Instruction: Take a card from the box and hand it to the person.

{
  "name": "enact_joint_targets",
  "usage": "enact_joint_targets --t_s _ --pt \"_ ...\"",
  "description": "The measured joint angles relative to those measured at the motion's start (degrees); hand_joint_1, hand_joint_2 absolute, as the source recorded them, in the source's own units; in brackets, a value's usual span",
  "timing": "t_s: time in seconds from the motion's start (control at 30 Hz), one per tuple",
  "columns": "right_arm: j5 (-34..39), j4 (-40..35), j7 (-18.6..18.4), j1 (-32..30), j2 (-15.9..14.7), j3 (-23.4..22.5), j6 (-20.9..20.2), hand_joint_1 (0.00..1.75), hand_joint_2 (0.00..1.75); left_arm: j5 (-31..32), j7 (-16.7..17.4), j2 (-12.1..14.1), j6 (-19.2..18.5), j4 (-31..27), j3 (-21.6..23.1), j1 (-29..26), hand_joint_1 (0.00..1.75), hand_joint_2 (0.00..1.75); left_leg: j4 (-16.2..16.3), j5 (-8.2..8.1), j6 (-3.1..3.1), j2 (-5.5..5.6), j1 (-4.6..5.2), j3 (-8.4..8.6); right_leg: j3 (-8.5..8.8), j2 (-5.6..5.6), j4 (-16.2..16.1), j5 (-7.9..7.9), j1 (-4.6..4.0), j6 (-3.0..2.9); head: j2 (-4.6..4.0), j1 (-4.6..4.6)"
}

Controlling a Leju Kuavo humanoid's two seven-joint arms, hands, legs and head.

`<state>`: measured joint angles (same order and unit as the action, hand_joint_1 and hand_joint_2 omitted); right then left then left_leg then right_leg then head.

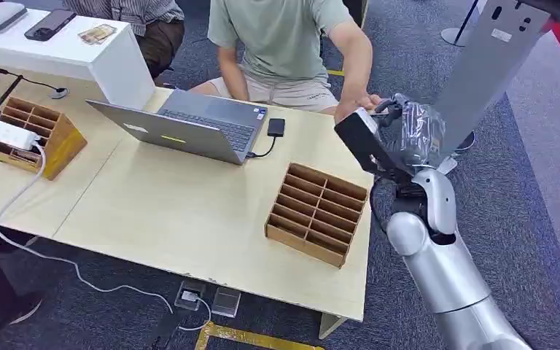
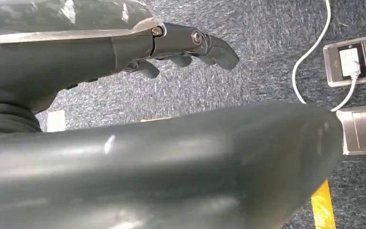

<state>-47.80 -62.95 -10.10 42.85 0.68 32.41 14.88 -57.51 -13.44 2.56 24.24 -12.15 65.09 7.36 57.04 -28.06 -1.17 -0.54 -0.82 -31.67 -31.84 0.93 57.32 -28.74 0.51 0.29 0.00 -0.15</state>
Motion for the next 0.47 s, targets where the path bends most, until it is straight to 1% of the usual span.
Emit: enact_joint_targets --t_s 0.13,0.23,0.47 --pt "1.2 2.4 1.6 0.2 1.7 0.1 0.0 0.0 1.75 0.0 0.5 0.0 0.0 0.0 0.0 0.0 0.0 0.0 0.0 0.0 0.0 0.0 0.0 -0.01 0.0 0.0 0.0 0.0 0.0 0.0 0.0 0.0" --pt "2.2 3.3 2.1 0.2 2.7 0.2 -0.2 0.0 1.75 0.0 0.7 0.0 0.0 0.0 0.0 0.0 0.0 0.0 0.0 0.0 0.0 0.0 0.0 -0.01 -0.01 0.0 0.0 0.0 0.0 0.0 0.0 -0.02" --pt "4.7 3.9 3.0 -0.7 3.5 0.3 0.6 0.0 1.75 0.0 0.7 0.0 0.5 0.0 0.0 0.0 0.0 0.0 0.0 0.0 0.0 -0.01 0.0 0.01 -0.01 0.0 0.0 0.0 0.0 0.0 0.0 0.0"
